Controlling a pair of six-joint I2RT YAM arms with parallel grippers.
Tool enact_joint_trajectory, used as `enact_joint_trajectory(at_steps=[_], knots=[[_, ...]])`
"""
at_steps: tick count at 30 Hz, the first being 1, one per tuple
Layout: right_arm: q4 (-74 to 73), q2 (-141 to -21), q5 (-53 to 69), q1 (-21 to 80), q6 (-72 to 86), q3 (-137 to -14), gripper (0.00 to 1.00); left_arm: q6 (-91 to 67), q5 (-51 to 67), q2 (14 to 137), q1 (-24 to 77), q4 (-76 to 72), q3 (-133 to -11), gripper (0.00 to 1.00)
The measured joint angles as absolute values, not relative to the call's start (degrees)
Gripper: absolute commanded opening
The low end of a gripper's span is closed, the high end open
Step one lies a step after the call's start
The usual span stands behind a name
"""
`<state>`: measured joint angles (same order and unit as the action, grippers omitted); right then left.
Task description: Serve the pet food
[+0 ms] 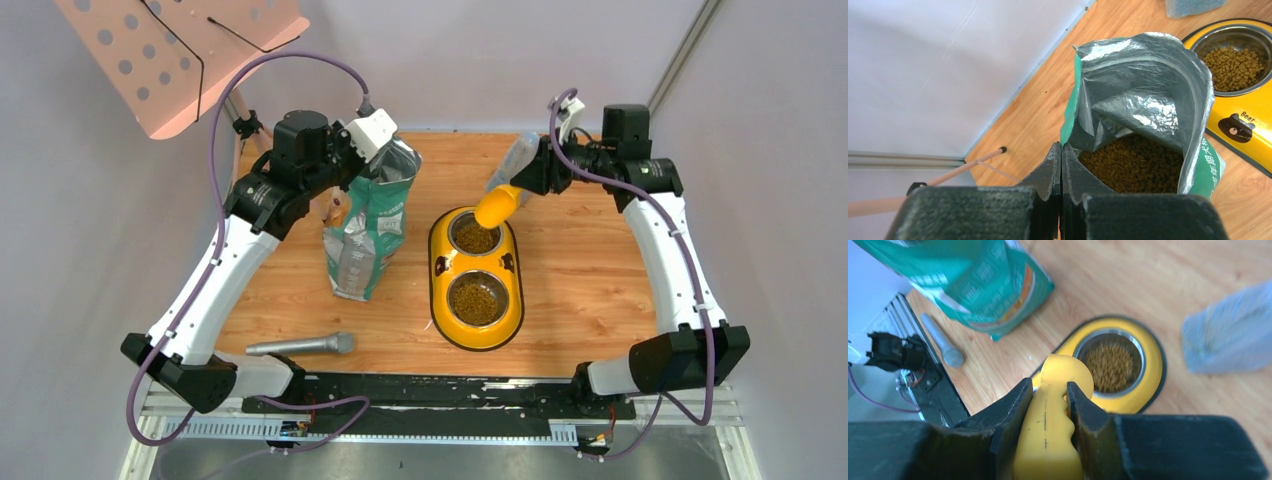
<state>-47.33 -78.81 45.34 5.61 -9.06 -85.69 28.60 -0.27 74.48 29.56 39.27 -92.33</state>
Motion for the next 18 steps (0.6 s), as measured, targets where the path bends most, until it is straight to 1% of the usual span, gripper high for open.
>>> enact_joint_trajectory(at_steps=[6, 12, 18], knots=[[-44.21, -83.24, 48.64, 6.07, -4.05, -99.5, 0.0, 28.34, -0.27, 74.41, 29.54, 38.89, -92.05, 0.0], [-34.41, -88.88, 51.31, 7.38, 6.0, -111.7, 0.0, 27.88, -0.27, 74.37, 29.54, 38.89, -92.05, 0.0], [-28.84, -95.18, 51.94, 11.86, 9.85, -120.18, 0.0, 26.39, -0.27, 74.37, 29.54, 38.79, -92.07, 0.0]])
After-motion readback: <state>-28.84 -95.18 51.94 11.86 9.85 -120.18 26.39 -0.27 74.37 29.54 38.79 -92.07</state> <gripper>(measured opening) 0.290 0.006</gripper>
